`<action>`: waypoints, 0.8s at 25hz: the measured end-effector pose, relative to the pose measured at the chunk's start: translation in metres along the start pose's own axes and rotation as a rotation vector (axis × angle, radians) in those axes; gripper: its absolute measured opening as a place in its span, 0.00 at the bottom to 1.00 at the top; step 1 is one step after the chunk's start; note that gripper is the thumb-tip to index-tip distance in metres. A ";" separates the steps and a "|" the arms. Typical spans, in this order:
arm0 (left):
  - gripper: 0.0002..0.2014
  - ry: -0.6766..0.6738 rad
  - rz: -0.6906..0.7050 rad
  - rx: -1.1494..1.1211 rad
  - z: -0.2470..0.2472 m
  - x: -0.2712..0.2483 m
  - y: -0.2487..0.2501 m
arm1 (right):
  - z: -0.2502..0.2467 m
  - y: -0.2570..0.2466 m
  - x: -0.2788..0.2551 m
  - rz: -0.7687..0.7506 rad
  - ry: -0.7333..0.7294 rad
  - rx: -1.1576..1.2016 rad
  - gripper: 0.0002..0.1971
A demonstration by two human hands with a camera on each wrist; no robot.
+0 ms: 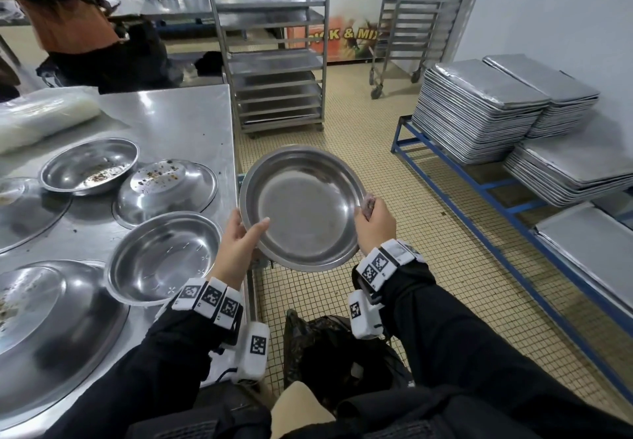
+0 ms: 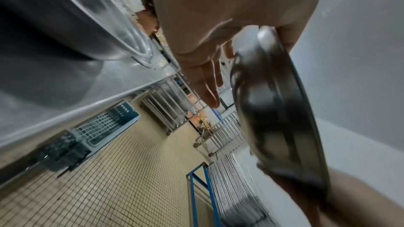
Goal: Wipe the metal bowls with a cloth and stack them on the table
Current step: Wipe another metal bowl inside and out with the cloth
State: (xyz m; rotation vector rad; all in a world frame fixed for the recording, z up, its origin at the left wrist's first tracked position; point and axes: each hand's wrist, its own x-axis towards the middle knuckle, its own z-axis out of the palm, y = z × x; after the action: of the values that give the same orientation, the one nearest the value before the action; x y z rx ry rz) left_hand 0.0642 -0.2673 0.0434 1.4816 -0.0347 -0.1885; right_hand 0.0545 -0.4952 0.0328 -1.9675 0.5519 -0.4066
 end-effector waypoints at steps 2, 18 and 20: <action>0.10 -0.003 -0.004 0.004 0.009 -0.007 0.001 | 0.005 -0.004 -0.008 -0.006 0.049 0.088 0.02; 0.30 0.071 0.086 0.167 0.005 0.017 0.010 | 0.039 -0.011 -0.065 -0.613 -0.584 -0.284 0.25; 0.27 0.060 0.137 0.183 0.009 0.018 0.019 | 0.043 -0.004 -0.069 -0.703 -0.636 -0.381 0.27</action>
State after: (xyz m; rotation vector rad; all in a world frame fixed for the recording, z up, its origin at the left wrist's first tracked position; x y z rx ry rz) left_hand 0.0823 -0.2774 0.0615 1.6602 -0.1075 -0.0300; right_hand 0.0189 -0.4239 0.0147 -2.4671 -0.5235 -0.0719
